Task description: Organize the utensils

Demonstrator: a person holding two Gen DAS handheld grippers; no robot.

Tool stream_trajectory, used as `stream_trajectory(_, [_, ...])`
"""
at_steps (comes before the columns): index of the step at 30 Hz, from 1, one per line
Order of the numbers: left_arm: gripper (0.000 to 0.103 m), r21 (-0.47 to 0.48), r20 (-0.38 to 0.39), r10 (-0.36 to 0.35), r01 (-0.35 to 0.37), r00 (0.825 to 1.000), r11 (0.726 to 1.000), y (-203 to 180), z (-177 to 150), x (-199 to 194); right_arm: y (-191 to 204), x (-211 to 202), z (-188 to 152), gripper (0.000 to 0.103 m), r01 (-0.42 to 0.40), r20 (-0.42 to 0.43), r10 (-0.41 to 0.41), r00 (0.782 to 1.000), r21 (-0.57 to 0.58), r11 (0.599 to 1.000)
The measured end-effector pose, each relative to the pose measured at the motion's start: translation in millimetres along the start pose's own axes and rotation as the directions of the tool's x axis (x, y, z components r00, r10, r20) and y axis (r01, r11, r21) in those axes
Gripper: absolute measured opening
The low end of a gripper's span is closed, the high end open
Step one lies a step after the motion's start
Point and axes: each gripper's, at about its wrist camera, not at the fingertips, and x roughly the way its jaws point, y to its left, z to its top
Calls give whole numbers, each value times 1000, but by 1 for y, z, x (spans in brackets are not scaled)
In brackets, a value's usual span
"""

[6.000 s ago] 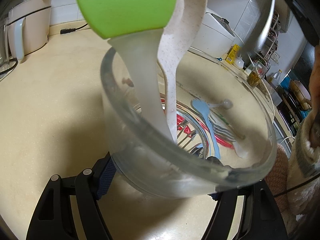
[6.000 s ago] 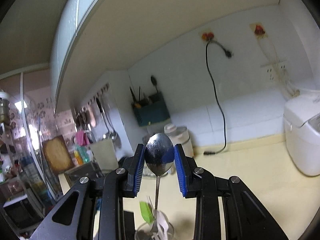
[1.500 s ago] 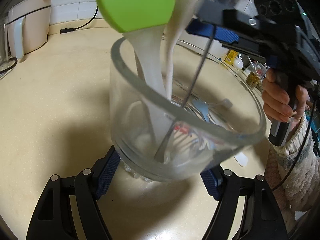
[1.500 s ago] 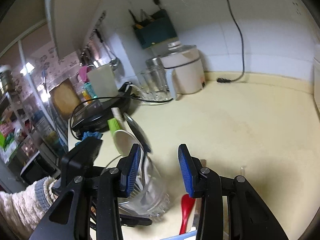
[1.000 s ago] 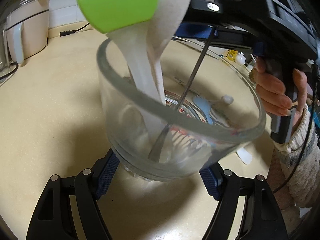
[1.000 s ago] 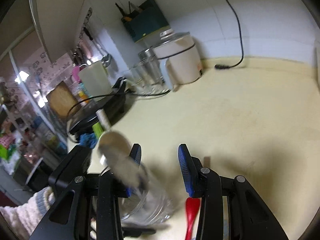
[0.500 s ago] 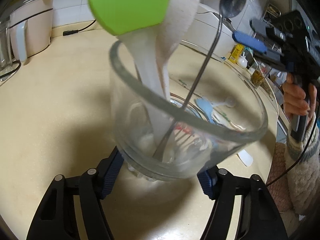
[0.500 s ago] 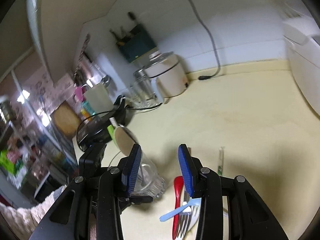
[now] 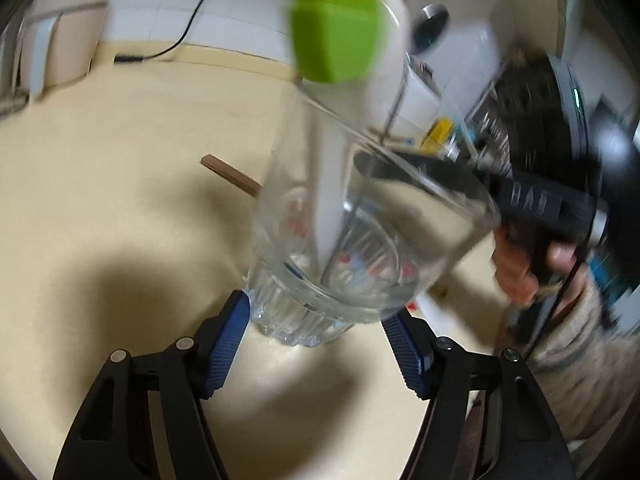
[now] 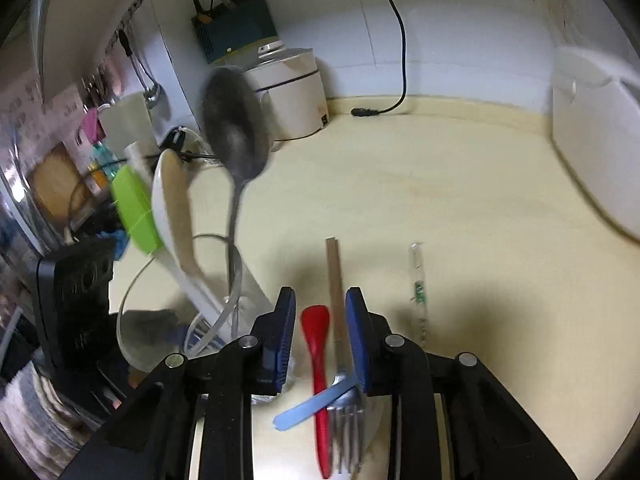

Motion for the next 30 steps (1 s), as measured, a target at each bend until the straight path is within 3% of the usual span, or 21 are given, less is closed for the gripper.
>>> stream_trajectory(4, [71,-16,5,2,-2,1000,1000,2,-1,-1,-3,-1,-1,27,-2,-1,2,1000,13,1000])
stream_trajectory(12, [71,17,-13,140,-140,990,990,-14,6,1,0,4,-5,27,-31,-51,31,998,11,999])
stream_trajectory(18, [75,106,-36,292,-287,956,952,-23,15,0,8,9,-8,28,-31,-59,31,998,-3,1000])
stream_trajectory(22, [76,170,-65,305,-291,950,941,-24,24,-1,11,13,-12,27,-37,-63,37,997,-8,999])
stream_trajectory(26, [77,297,-61,331,-299,942,907,-28,37,4,12,16,-11,28,-60,-51,59,997,-3,998])
stream_trajectory(30, [77,311,-59,340,-306,939,900,-21,50,11,14,20,-12,27,-80,-47,80,996,1,997])
